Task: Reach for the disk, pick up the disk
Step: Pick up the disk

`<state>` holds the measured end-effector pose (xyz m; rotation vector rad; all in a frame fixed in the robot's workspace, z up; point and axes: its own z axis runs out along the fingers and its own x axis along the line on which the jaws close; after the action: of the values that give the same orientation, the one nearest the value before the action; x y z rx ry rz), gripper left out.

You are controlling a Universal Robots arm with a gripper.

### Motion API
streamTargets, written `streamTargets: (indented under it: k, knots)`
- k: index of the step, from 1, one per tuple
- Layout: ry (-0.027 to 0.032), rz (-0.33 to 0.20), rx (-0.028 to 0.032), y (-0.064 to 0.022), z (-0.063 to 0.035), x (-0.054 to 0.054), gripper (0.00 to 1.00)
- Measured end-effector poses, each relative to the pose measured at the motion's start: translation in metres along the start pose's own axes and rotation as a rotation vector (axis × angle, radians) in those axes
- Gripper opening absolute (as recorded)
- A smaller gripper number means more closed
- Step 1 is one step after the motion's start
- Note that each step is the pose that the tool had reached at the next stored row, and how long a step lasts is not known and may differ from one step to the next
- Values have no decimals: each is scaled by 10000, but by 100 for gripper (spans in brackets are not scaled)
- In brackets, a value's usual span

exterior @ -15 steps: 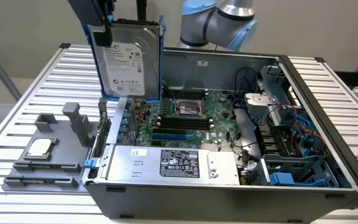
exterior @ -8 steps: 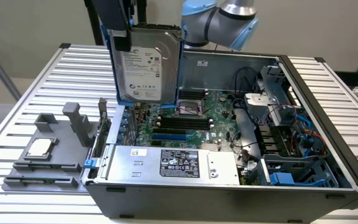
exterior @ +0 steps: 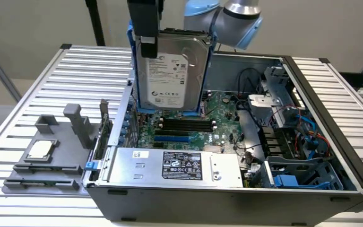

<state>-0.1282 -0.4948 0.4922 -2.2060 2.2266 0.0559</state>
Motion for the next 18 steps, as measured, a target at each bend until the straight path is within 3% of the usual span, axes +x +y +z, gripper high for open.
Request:
streamTargets:
  k: [18]
  knots:
    - [0, 2, -55, -824, -44, 311, 33]
